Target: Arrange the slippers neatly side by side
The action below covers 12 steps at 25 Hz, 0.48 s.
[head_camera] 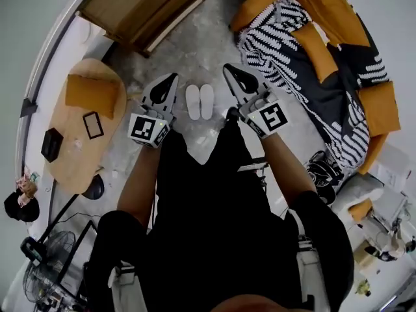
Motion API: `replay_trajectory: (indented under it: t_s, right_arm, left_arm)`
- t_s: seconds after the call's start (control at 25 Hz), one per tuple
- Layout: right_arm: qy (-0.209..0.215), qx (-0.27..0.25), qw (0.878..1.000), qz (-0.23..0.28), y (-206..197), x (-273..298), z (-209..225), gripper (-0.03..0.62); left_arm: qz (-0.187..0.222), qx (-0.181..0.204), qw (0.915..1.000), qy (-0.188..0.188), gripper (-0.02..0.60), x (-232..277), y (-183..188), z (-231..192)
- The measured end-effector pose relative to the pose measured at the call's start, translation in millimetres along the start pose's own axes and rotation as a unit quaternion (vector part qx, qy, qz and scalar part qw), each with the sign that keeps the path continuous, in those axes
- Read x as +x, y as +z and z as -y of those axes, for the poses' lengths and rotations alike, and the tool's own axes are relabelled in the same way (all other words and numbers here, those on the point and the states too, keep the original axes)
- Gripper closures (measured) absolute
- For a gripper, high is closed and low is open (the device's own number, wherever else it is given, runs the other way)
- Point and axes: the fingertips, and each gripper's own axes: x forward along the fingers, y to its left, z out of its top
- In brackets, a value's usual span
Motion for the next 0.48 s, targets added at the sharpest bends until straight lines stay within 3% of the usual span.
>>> replay_trajectory:
  t_s: [0.28,0.48]
  right_arm:
    - [0.014,-0.045,0.998,0.042,85.2,-23.0,-14.6,0.563]
    - [0.003,-0.037,0.998,0.043,98.4,-47.0,-11.9,0.563]
  left_arm:
    - [0.043,0.039,0.9983,0.008,0.568,-38.9,93.7,10.2]
    - [0.079,0.044,0.9951,0.041,0.569,-74.5,138.6,7.6]
